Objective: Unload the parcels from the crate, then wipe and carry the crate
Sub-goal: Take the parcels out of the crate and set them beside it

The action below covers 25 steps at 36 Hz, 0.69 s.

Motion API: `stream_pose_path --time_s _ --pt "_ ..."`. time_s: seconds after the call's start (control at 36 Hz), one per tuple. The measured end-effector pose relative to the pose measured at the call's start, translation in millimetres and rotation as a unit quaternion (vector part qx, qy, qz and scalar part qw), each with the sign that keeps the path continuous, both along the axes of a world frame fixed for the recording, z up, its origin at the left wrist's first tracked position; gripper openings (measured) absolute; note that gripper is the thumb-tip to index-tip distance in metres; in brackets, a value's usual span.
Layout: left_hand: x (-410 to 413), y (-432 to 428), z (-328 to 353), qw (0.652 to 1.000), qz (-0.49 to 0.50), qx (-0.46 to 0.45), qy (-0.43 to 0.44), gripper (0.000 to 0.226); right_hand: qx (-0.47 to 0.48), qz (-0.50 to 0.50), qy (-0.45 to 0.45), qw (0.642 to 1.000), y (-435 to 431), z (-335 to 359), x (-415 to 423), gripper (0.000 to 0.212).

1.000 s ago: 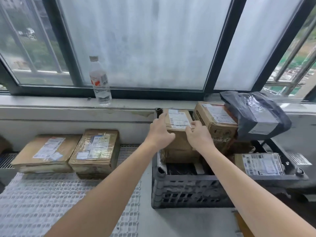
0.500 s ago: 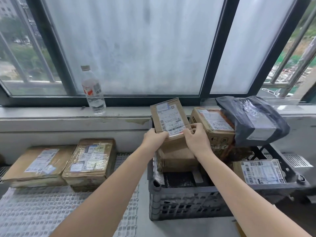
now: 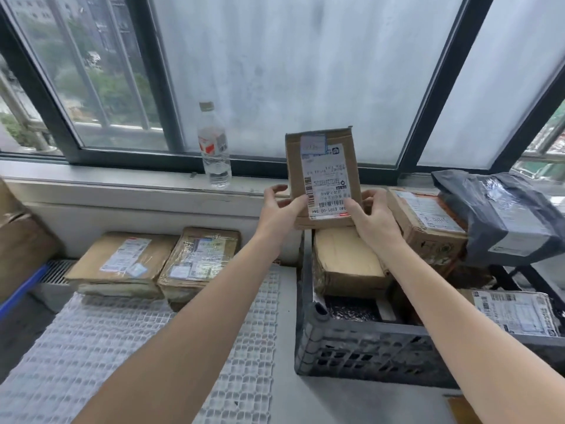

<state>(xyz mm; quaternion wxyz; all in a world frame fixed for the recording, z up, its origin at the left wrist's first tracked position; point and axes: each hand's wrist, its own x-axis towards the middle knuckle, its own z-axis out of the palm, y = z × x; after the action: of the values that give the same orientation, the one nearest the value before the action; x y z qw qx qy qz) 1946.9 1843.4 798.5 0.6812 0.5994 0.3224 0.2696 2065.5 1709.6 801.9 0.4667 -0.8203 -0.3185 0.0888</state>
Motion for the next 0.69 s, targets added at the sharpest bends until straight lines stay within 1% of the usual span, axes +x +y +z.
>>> stream_pose_path --time_s 0.08,0.17,0.25,0.33,0.44,0.5,0.58,0.69 --pt "-21 13 4 1.0 0.025 0.013 -0.007 0.048 0.005 0.028 0.0 1.0 18 2 -15 0.035" --pt "-46 26 6 0.999 0.039 0.032 -0.015 0.041 0.01 0.051 0.029 0.998 39 -2 -29 0.038" --pt "-72 37 7 0.998 0.044 0.038 -0.008 0.036 -0.01 0.077 0.05 0.996 62 -8 -45 0.044" --pt "-100 52 4 0.998 0.057 0.041 0.009 0.032 -0.027 0.106 0.063 0.992 78 -7 -67 0.042" --pt "-133 73 -3 0.997 0.057 0.04 0.029 0.035 -0.012 0.133 0.144 0.98 100 -10 -94 0.044" --pt "-146 85 -6 0.997 0.059 0.035 0.029 0.033 -0.004 0.134 0.182 0.974 114 -16 -107 0.047" --pt "-164 107 -12 0.998 0.052 0.03 0.033 0.032 -0.005 0.128 0.203 0.971 135 -23 -124 0.05" --pt "-183 139 -21 0.997 0.022 0.028 0.062 0.033 -0.004 0.086 0.244 0.966 165 -31 -142 0.064"
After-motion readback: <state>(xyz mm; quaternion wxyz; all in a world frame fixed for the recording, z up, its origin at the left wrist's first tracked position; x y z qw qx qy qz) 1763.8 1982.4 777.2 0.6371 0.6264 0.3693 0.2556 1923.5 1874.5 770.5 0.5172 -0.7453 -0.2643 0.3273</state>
